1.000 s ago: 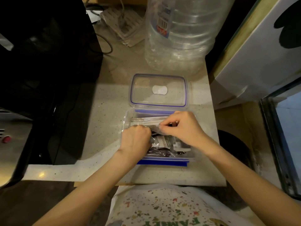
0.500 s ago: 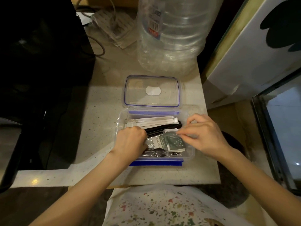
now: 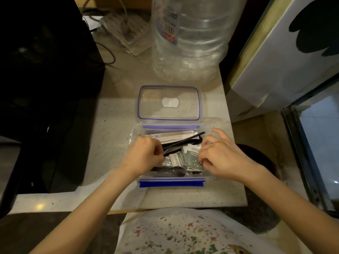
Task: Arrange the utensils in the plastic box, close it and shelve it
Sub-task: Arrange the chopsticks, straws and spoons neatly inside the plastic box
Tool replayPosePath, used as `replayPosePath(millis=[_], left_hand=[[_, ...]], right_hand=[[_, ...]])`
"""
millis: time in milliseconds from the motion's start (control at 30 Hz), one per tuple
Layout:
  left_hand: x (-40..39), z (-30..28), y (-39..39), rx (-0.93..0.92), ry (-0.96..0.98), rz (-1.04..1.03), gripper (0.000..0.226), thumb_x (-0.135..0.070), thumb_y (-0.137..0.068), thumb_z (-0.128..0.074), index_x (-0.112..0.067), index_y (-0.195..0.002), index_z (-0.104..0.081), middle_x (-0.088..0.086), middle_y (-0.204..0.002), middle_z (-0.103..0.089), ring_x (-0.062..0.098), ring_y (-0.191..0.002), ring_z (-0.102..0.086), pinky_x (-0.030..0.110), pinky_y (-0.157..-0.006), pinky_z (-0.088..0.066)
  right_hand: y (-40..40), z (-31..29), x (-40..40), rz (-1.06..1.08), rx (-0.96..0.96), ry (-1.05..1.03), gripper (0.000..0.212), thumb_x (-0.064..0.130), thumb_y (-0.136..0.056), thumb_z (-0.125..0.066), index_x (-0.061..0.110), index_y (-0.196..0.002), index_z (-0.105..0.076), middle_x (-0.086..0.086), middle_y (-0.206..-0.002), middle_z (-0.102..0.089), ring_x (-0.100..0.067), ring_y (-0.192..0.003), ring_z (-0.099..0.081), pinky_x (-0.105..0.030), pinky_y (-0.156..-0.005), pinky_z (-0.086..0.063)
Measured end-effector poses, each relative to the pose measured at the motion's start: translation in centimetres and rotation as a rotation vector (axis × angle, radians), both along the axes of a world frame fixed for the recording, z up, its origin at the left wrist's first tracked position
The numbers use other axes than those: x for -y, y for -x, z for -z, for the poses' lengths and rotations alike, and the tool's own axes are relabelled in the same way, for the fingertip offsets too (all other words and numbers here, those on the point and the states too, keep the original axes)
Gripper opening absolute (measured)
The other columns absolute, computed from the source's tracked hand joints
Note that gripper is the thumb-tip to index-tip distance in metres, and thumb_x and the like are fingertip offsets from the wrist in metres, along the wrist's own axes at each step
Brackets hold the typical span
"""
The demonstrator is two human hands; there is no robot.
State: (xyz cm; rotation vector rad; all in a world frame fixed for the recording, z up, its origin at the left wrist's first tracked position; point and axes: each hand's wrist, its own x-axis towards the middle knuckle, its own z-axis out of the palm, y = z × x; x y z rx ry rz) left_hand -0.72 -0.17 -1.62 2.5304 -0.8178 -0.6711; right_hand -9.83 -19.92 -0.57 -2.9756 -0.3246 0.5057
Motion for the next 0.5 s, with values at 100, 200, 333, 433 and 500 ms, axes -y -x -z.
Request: replayPosePath(millis=[100, 200, 333, 433, 500], left_hand=[[-0.3, -1.1, -0.7, -0.22, 0.157, -0.078, 0.005, -0.008, -0.082, -0.064, -0.01, -0.081, -0.068, -0.004, -0.07, -0.062, 0.005, -0.063, -0.057, 0.012, -0.062, -0.048], [-0.5, -2.0, -1.2, -0.256, 0.194, -0.041, 0.004, -0.009, -0.084, -0.063, -0.012, -0.082, -0.067, -0.004, -0.074, -0.063, 0.005, -0.067, -0.057, 0.013, -0.066, -0.049], [-0.6, -2.4, -1.1, -0.213, 0.28, -0.015, 0.01, -0.014, -0.085, -0.063, -0.021, -0.078, -0.061, -0.012, -0.074, -0.061, 0.001, -0.065, -0.058, 0.008, -0.064, -0.047], [0.0, -2.4, -0.6, -0.153, 0.371, 0.012, 0.012, -0.01, -0.085, -0.063, -0.019, -0.079, -0.06, -0.013, -0.076, -0.06, -0.004, -0.068, -0.059, 0.004, -0.062, -0.046], [0.7, -2.2, -0.1, -0.077, 0.398, 0.063, 0.011, -0.008, -0.085, -0.062, -0.017, -0.08, -0.061, -0.013, -0.077, -0.062, -0.001, -0.066, -0.061, 0.004, -0.062, -0.046]], right_hand=[[-0.1, 0.2, -0.5, 0.041, -0.02, 0.034, 0.029, 0.041, -0.091, -0.045, 0.024, -0.105, -0.063, 0.006, -0.099, -0.067, -0.012, -0.11, -0.046, -0.042, -0.114, -0.005], [-0.1, 0.5, -1.1, 0.062, -0.038, 0.068, 0.041, 0.048, -0.091, -0.044, 0.023, -0.121, -0.054, 0.004, -0.115, -0.061, -0.015, -0.119, -0.04, -0.044, -0.113, -0.007], [-0.2, 0.4, -1.1, 0.038, -0.049, 0.049, 0.042, 0.043, -0.089, -0.051, 0.028, -0.128, -0.05, 0.004, -0.125, -0.052, -0.016, -0.126, -0.032, -0.045, -0.114, -0.007], [-0.2, -0.1, -0.6, 0.072, 0.022, -0.039, 0.038, 0.038, -0.088, -0.056, 0.028, -0.125, -0.055, 0.005, -0.125, -0.054, -0.016, -0.125, -0.035, -0.044, -0.113, -0.01], [-0.1, -0.7, 0.0, 0.121, 0.141, -0.102, 0.033, 0.032, -0.087, -0.06, 0.022, -0.118, -0.062, 0.002, -0.119, -0.06, -0.019, -0.12, -0.043, -0.043, -0.11, -0.019]])
